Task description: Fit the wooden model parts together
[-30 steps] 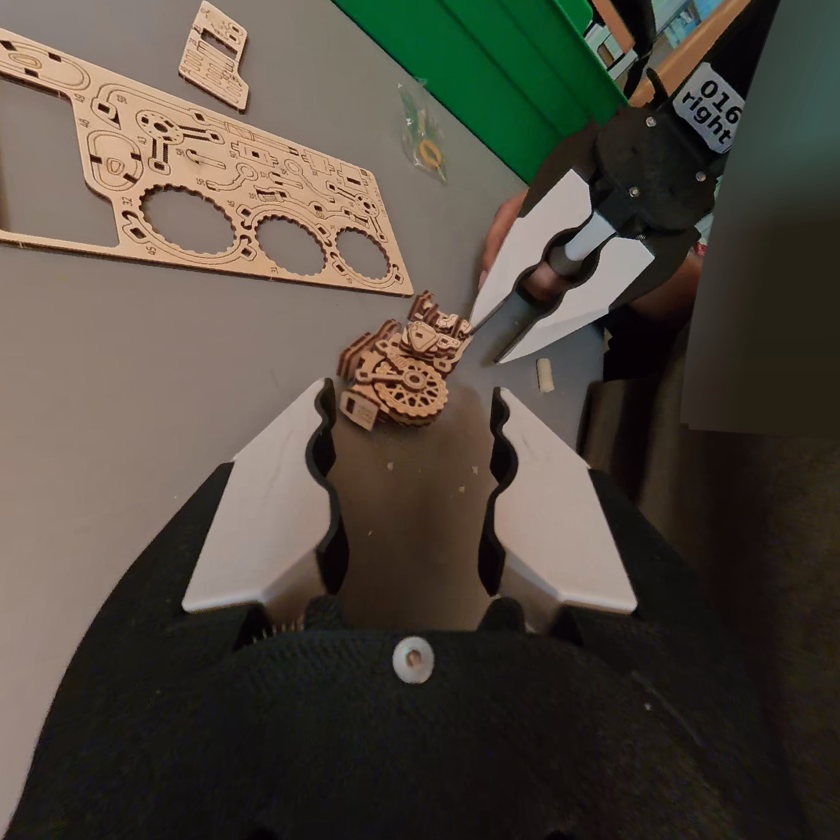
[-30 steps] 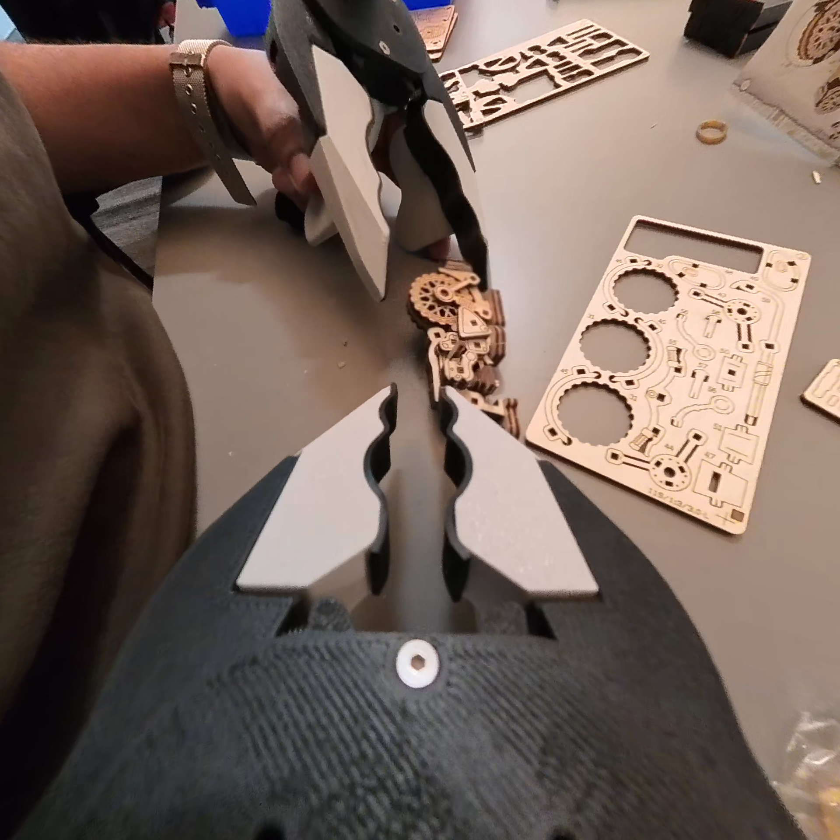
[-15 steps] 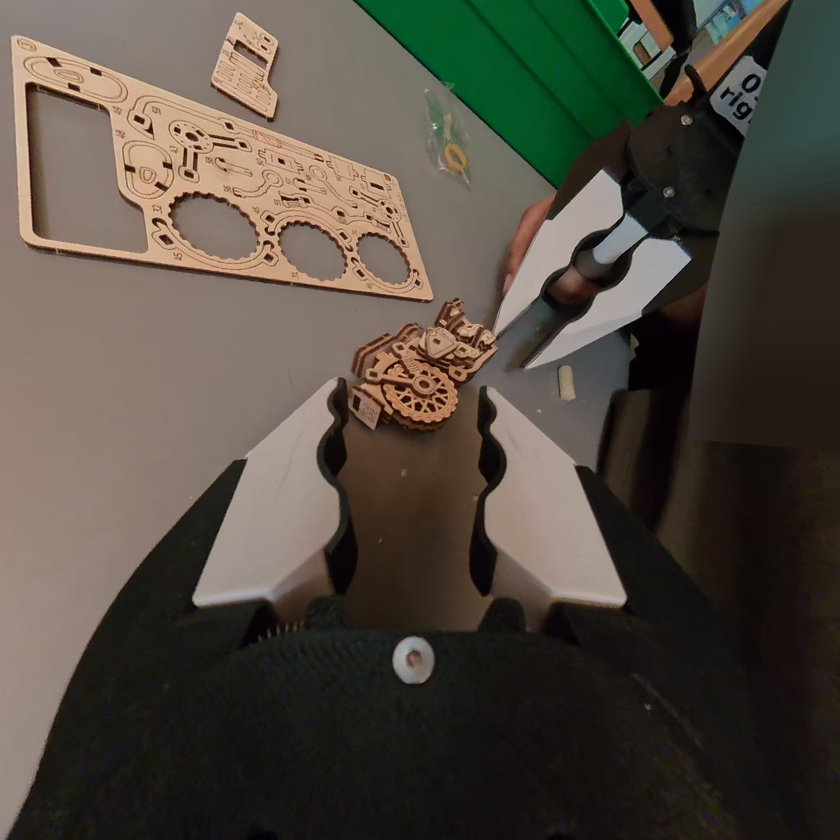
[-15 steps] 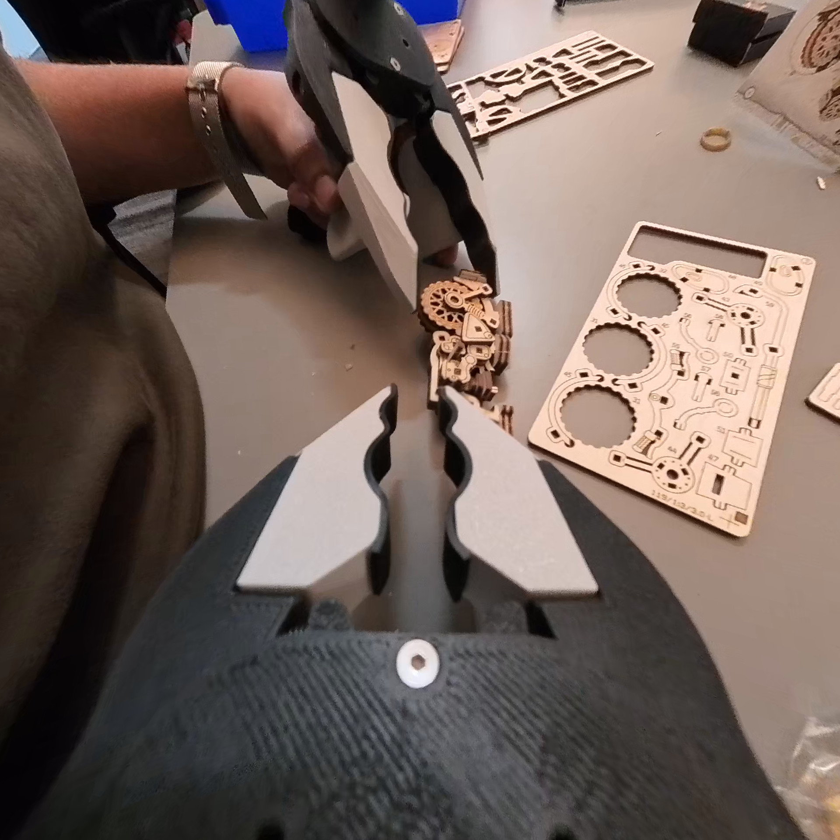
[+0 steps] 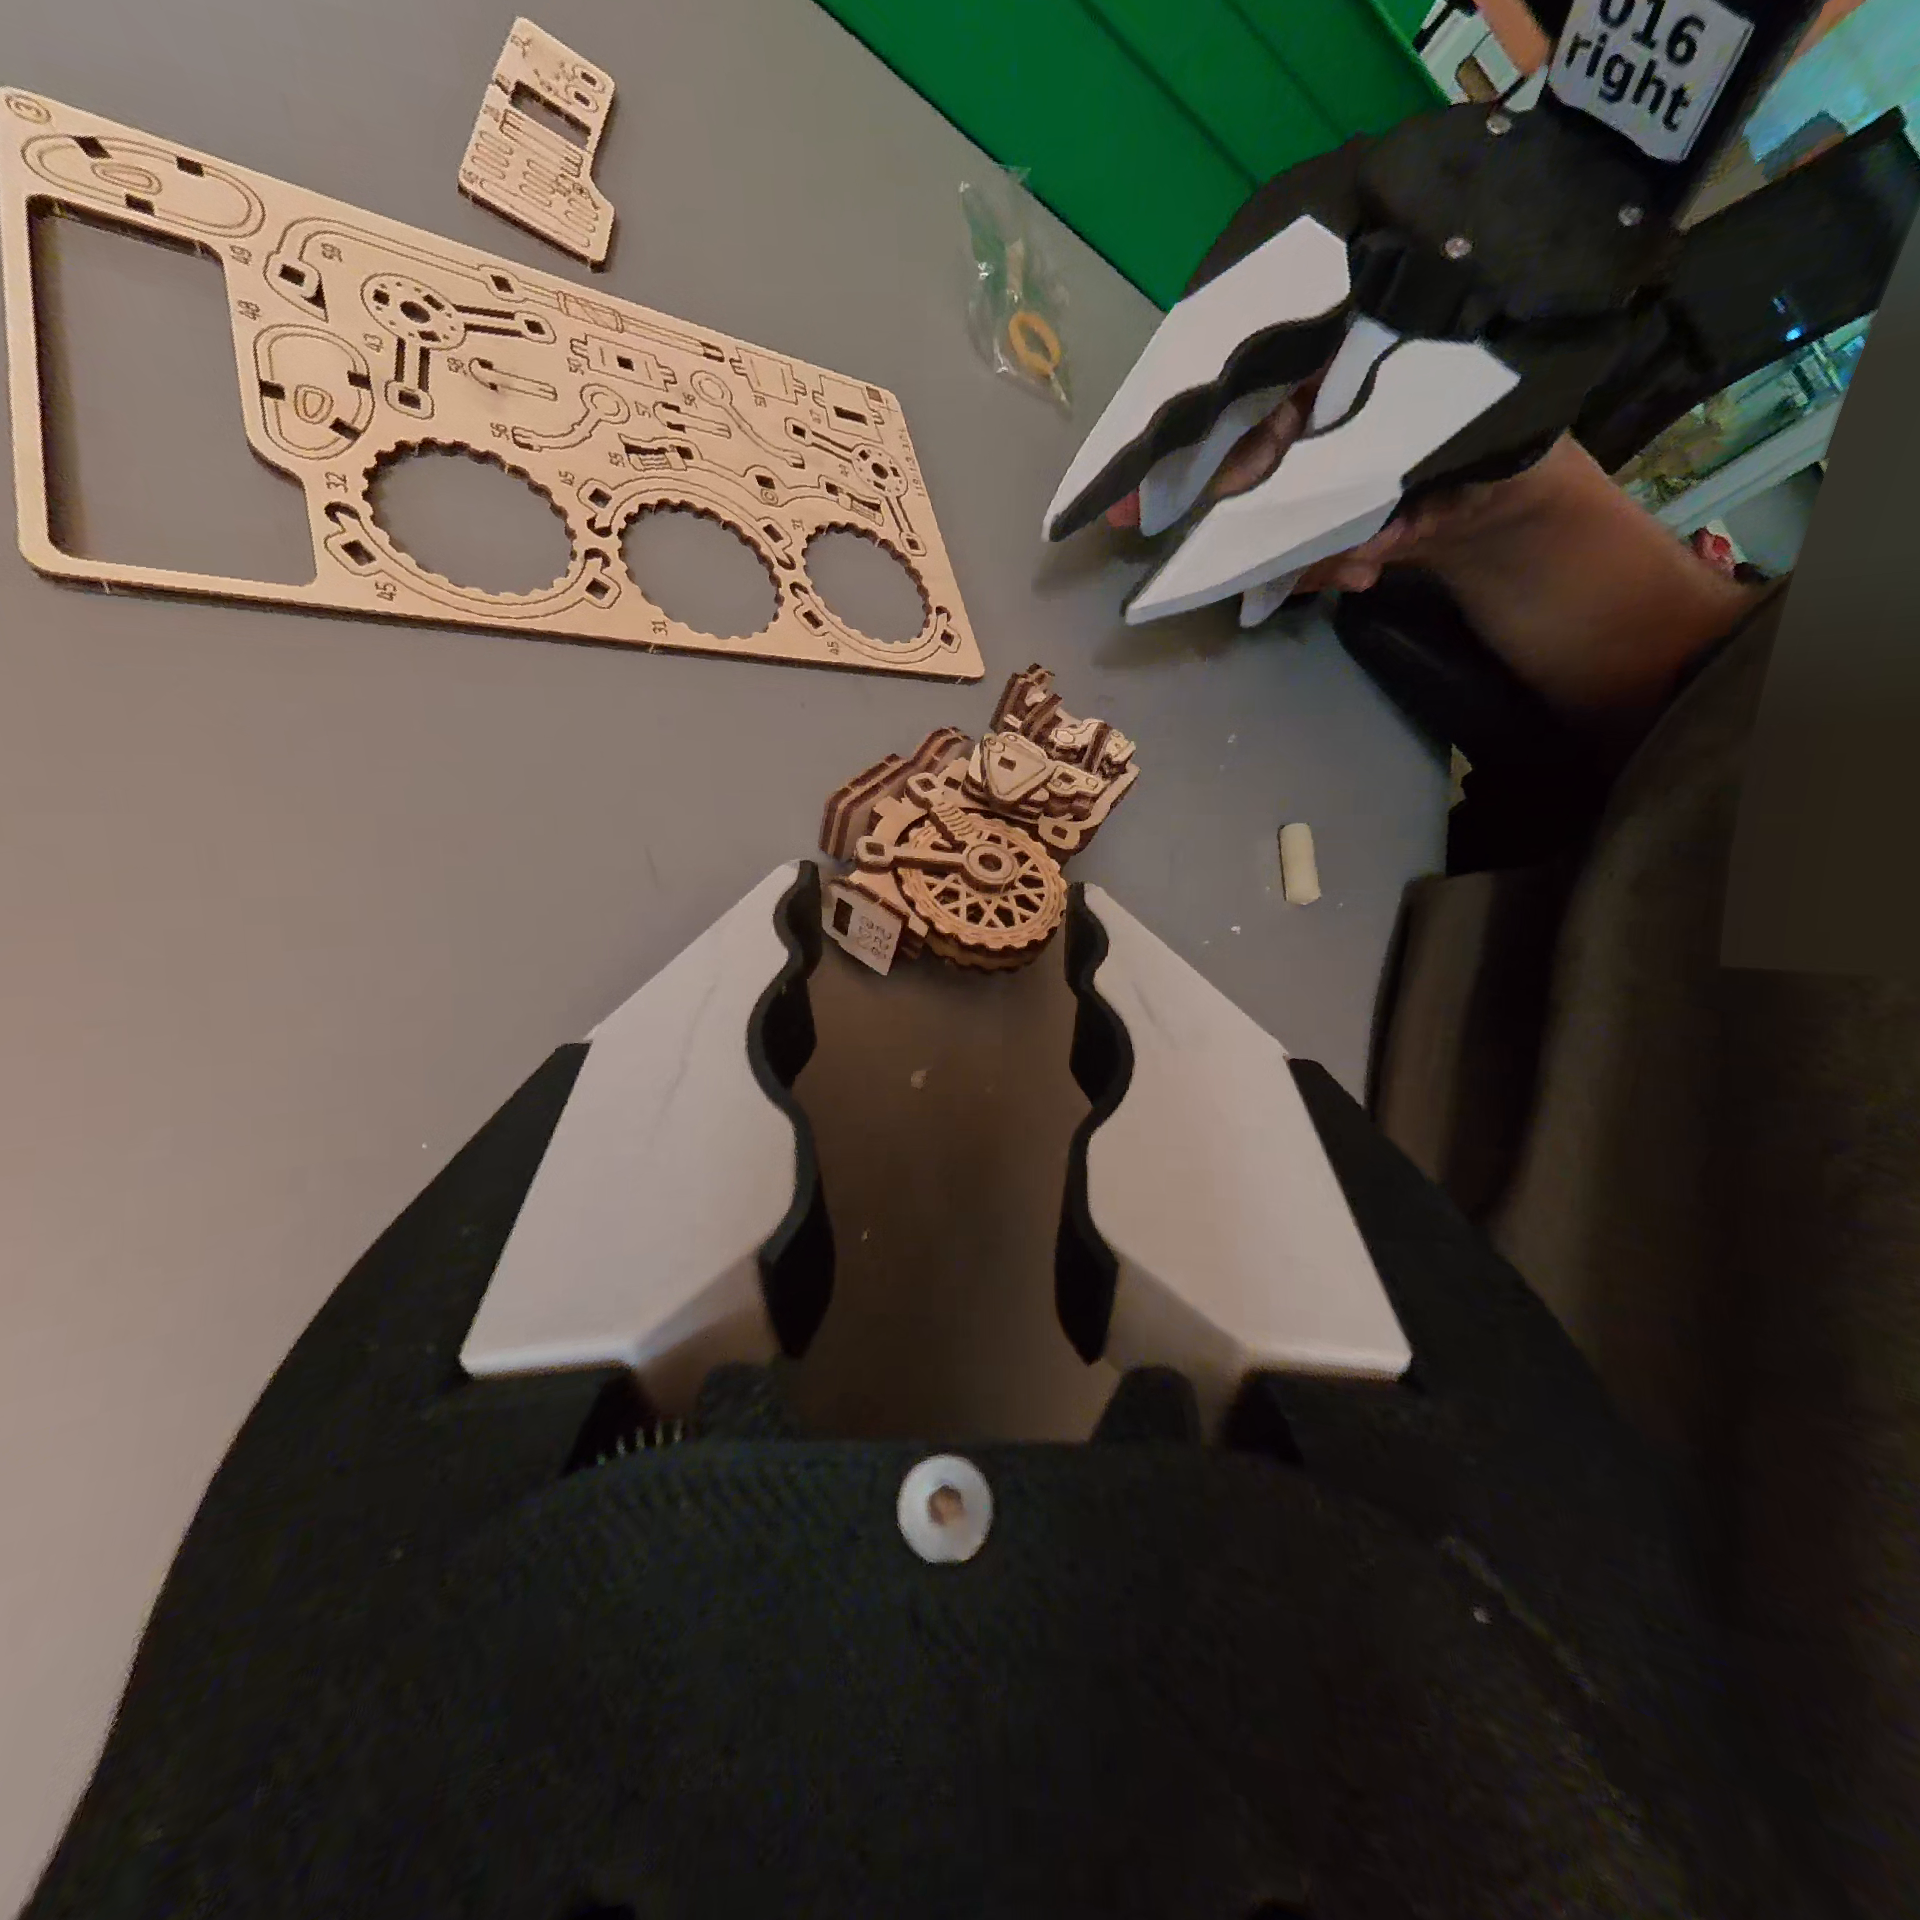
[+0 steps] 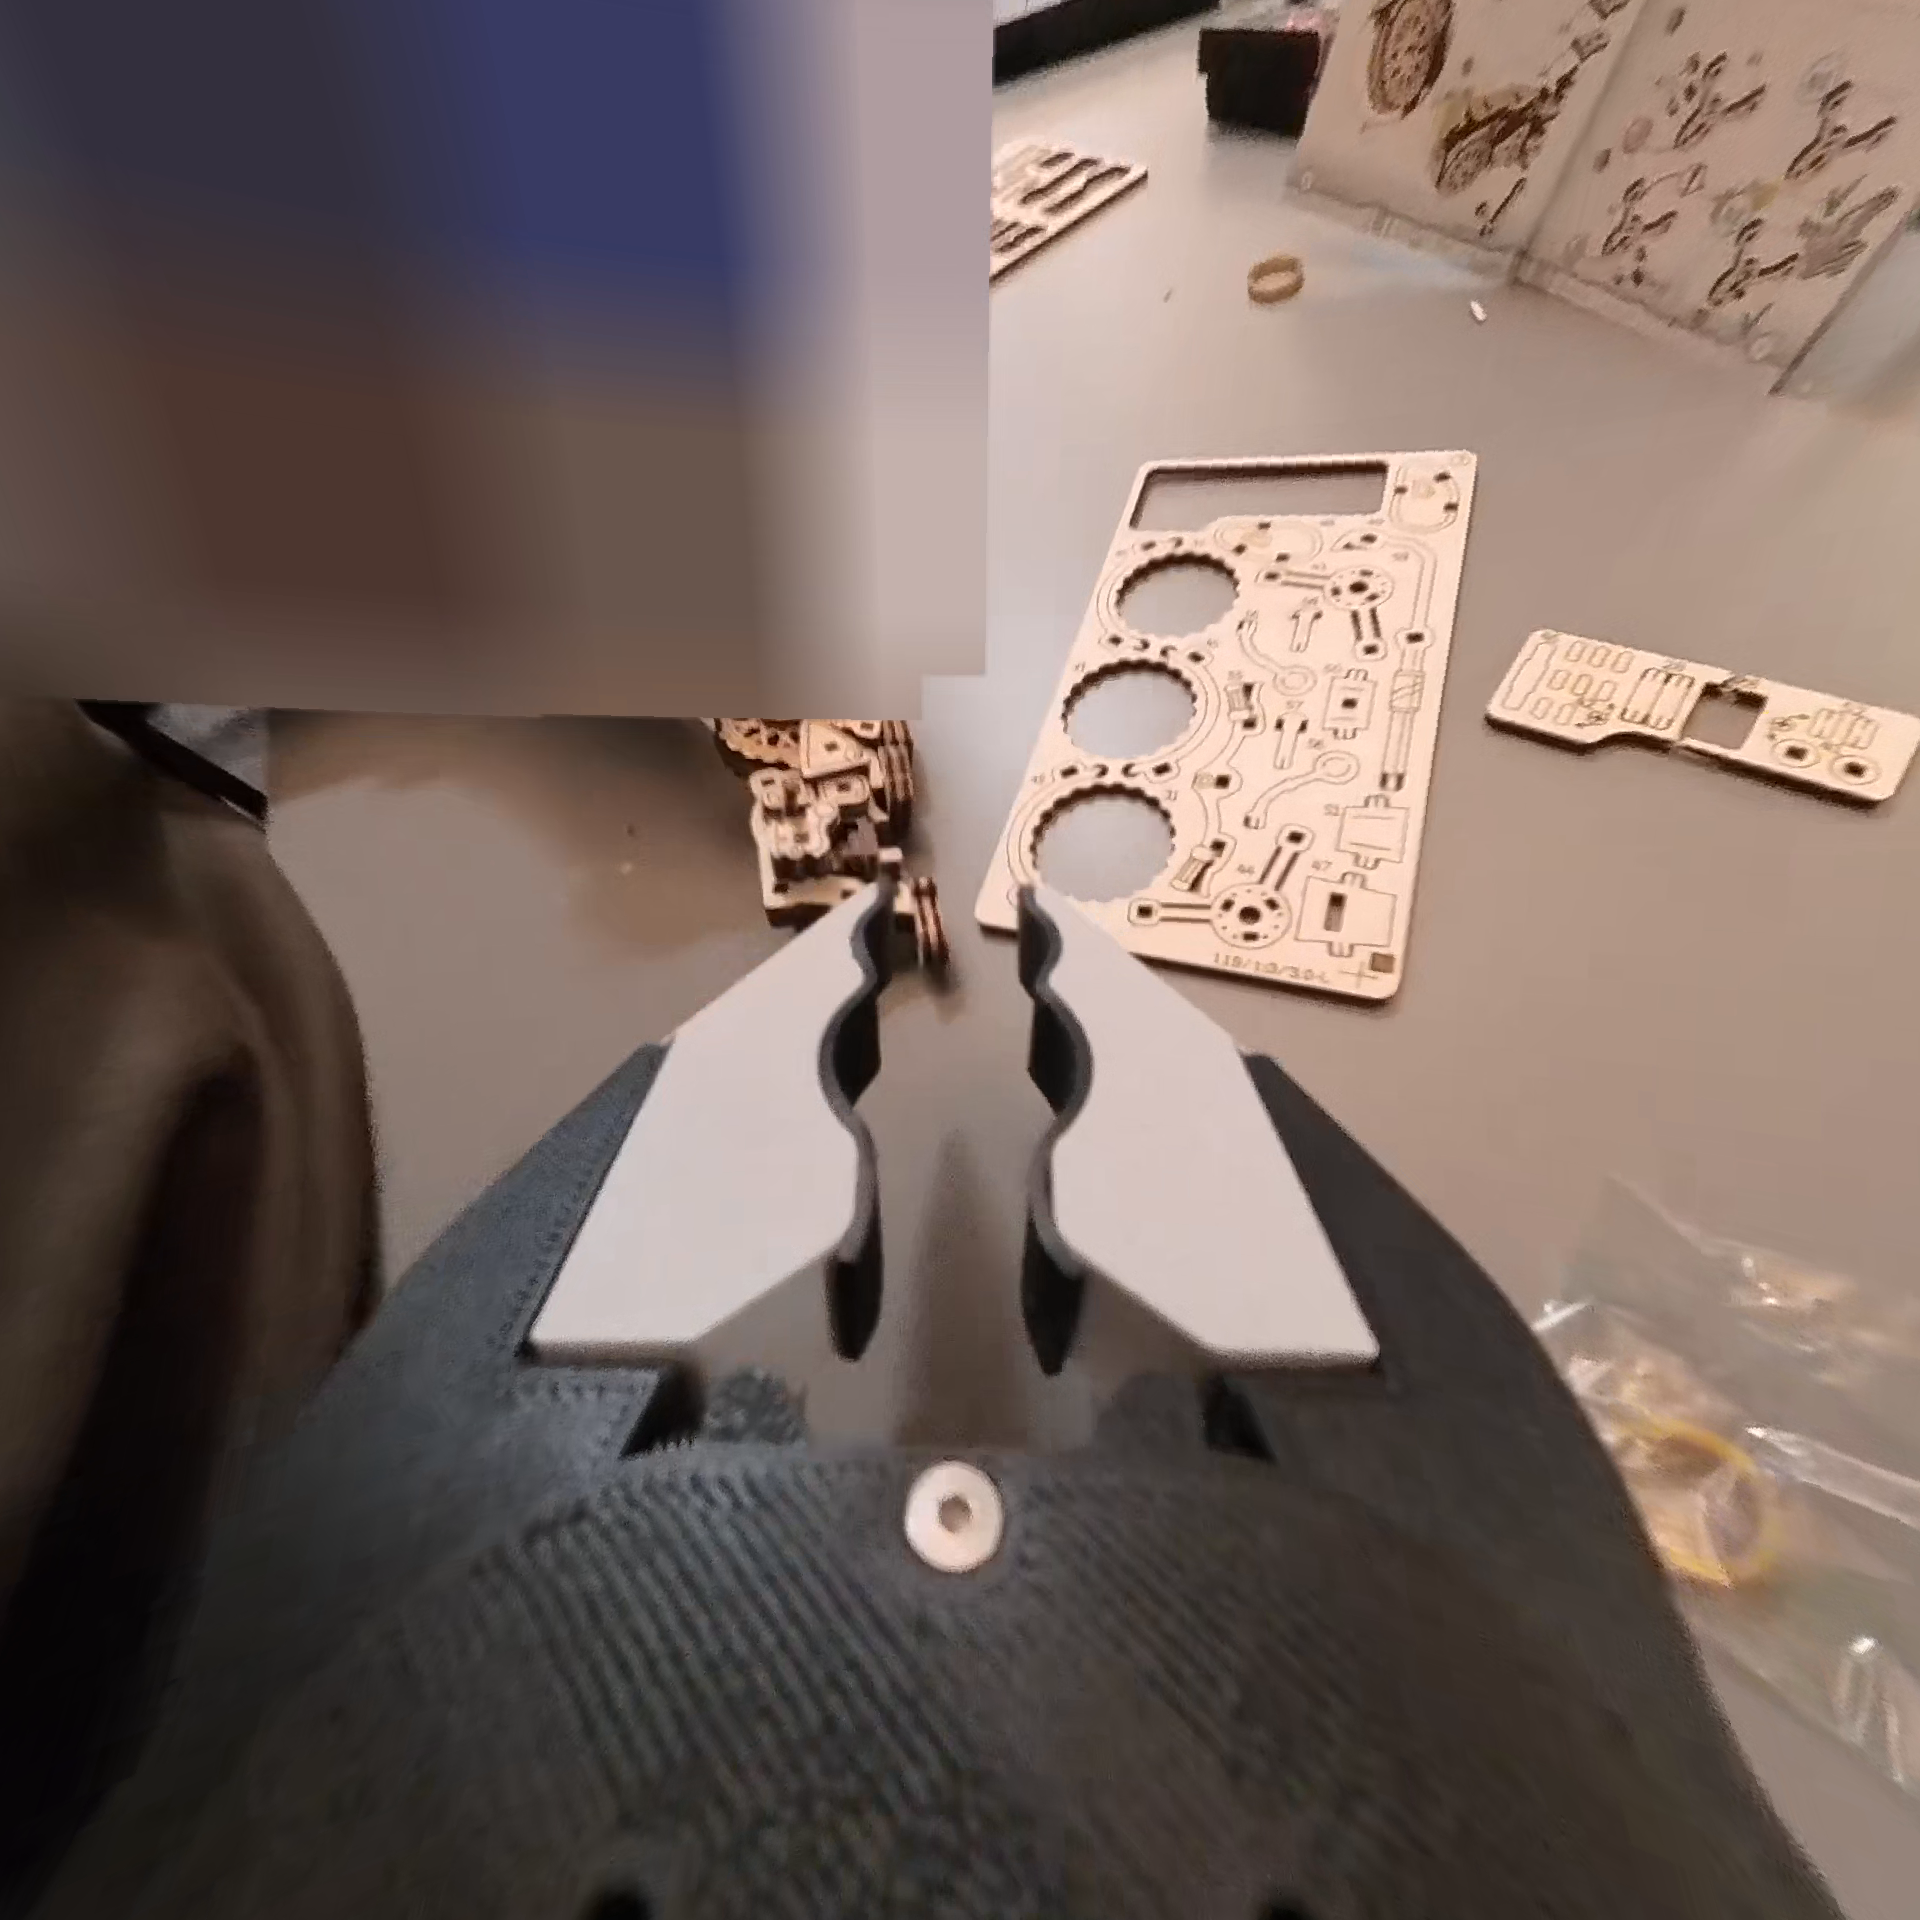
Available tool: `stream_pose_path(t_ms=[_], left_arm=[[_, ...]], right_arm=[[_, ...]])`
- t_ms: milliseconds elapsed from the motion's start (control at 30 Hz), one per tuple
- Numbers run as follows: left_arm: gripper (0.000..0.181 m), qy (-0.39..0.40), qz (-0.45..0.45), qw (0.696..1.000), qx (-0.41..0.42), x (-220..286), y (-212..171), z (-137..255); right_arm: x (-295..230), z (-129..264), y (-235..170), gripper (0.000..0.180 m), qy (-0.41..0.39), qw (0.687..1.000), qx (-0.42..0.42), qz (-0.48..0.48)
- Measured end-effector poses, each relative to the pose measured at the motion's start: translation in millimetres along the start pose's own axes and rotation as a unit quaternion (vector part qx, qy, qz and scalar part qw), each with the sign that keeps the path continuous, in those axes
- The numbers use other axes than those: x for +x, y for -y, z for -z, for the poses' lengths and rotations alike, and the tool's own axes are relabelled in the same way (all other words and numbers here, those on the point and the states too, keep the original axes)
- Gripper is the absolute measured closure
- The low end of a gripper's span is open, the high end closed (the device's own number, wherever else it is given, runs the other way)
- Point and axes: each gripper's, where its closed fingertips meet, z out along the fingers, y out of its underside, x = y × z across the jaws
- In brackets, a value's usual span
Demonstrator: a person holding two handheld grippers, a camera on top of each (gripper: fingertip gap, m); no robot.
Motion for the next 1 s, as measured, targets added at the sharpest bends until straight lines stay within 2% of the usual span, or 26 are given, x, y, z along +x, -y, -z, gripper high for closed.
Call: stream_pose_path(t_ms=[167, 300, 467, 767, 1000], left_arm=[[0.134, -0.002, 0.000, 1.000, -0.001, 0.5, -0.3, -0.3], [0.134, -0.006, 0.002, 1.000, -0.001, 0.9, 0.0, -0.2], [0.134, -0.009, 0.000, 1.000, -0.001, 1.9, -0.1, -0.2], [0.131, -0.009, -0.001, 1.000, -0.001, 2.0, -0.4, 0.7], [0.129, -0.007, 0.001, 1.000, 0.008, 0.3, 2.1, 3.8]], right_arm=[[-2.3, -11.3, -22.3, 0.158, -0.027, 0.994, -0.076, 0.073], [-2.8, -17.4, -31.9, 0.160, -0.033, 0.989, -0.110, 0.094], [-1.9, -18.6, -31.7, 0.174, -0.037, 0.988, -0.112, 0.102], [-6.4, -15.1, -25.4, 0.175, -0.028, 0.989, -0.090, 0.110], [-8.6, -12.7, -19.3, 0.175, -0.045, 0.982, -0.069, 0.173]])
